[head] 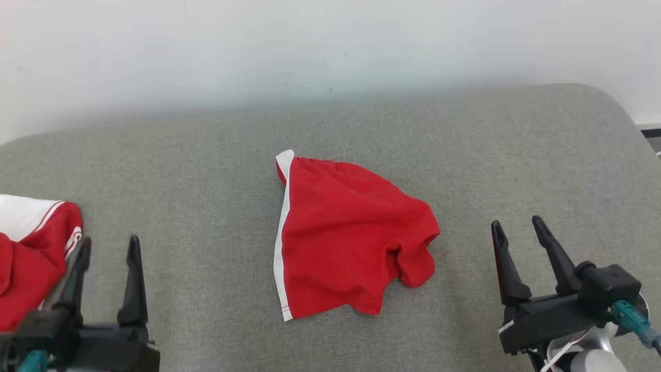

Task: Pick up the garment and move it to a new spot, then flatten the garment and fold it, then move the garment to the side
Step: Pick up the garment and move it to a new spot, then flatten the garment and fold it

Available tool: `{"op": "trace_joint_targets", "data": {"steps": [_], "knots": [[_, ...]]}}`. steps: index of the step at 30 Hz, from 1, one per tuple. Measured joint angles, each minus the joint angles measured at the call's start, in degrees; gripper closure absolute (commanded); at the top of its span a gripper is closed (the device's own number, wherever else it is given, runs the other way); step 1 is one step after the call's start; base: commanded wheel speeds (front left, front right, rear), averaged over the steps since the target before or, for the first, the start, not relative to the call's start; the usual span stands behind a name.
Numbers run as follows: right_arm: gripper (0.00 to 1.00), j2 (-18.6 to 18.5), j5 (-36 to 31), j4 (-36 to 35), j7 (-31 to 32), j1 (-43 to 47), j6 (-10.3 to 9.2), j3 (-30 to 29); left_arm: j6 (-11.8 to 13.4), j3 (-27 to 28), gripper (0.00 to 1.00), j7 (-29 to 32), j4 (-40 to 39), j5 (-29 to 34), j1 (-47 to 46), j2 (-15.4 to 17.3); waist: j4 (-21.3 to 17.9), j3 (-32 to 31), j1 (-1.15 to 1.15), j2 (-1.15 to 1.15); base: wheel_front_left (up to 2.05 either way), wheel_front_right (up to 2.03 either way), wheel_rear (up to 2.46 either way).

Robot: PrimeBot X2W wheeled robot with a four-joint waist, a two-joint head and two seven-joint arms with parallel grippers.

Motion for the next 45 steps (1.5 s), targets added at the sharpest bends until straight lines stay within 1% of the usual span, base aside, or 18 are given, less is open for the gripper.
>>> {"op": "trace_joint_targets", "data": {"steps": [8,17,30,35,41,45], "knots": [[0.0,0.4,-0.9,-0.7,0.6,2.8,0.0,0.9,-1.8,0.7,0.0,0.0,0.4,1.3,5.0,0.0,-0.5,-2.7,0.0,0.0,0.0,0.0,0.0],[0.0,0.9,-1.0,-1.4,1.5,4.5,0.0,0.7,-1.8,0.7,0.0,0.0,1.0,1.5,6.6,-0.3,-0.7,-3.9,0.0,0.0,0.0,0.0,0.0],[0.0,1.2,-1.1,-1.9,2.0,4.9,0.0,0.4,-1.8,0.2,0.0,0.1,1.6,1.4,6.0,-0.4,0.7,-3.8,0.01,0.0,0.0,0.0,0.0],[0.0,0.1,-0.7,-1.6,2.9,4.6,0.0,2.3,-1.5,0.3,0.0,0.1,1.2,1.4,4.7,-1.5,2.5,-3.2,0.01,0.0,0.0,0.0,0.0],[0.0,-2.4,0.3,-0.6,4.0,2.0,0.0,7.5,-1.3,1.6,0.0,0.0,0.7,1.7,3.1,-3.5,6.3,-2.1,0.01,0.0,0.0,0.0,0.0],[0.0,-4.5,0.9,0.8,4.7,0.3,0.0,11.9,-1.4,2.6,0.0,0.0,-0.4,3.1,3.0,-4.9,9.5,-1.1,0.01,0.0,0.0,0.0,0.0]]}}
